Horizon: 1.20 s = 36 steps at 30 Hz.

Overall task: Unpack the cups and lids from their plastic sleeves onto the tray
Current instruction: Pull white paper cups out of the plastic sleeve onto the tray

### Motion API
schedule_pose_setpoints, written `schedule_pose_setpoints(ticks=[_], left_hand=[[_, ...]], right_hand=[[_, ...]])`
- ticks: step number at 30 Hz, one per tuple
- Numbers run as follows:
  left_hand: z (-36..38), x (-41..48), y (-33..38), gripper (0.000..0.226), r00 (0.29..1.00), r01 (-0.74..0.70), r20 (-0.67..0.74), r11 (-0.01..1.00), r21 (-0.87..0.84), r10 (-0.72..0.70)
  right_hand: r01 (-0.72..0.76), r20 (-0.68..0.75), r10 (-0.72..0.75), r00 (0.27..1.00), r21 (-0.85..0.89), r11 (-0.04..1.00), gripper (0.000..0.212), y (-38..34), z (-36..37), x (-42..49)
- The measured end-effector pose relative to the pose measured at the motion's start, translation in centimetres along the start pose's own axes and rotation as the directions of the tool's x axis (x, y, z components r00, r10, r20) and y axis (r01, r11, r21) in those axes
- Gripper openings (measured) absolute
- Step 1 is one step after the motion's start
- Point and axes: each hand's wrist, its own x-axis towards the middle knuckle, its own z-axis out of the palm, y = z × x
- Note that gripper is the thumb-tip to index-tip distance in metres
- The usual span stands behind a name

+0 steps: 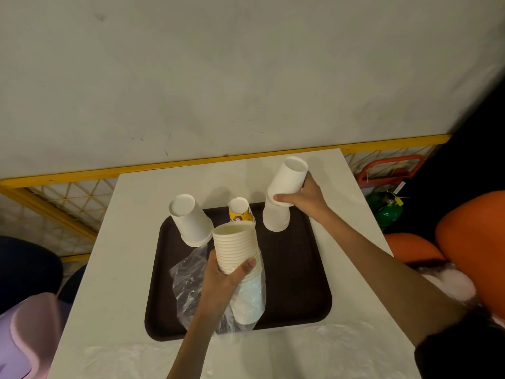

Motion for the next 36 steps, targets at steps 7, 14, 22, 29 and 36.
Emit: schedule_pose_setpoints(ticks=[7, 14, 22, 29, 36], left_hand=[[-0.7, 0.9, -1.3, 0.098, 0.999, 0.031, -0.008, 1.0, 0.002, -0.031], [0.3, 1.3, -1.2, 0.099, 0.997, 0.065, 0.03, 0.998, 0.014, -0.066], [1.9, 0.8, -0.3, 0.088, 0.996, 0.054, 0.073, 0.998, 0.028, -0.056], [2.2, -0.8, 1.0, 0.088, 0.991, 0.021, 0.129, 1.0, 0.023, -0.024], [1.8, -2.6, 1.7, 0.081, 0.986, 0.013, 0.166, 1.0, 0.011, -0.015]], right_hand=[[0.011, -0.029, -0.017, 0.999, -0.206, 0.979, 0.089, 2.4, 2.8, 1.7], [0.045, -0.133, -0.054, 0.99, -0.073, 0.996, 0.087, 3.9, 2.3, 0.9], [0.332, -0.109, -0.322, 0.941, 0.088, 0.939, 0.035, -3.0, 0.8, -2.5], [0.219, 0.703, 0.114, 0.702, -0.366, 0.905, 0.051, -6.8, 1.0, -5.5], [0.286, 0.744, 0.189, 0.641, -0.46, 0.84, 0.047, -8.0, 0.6, -7.2]])
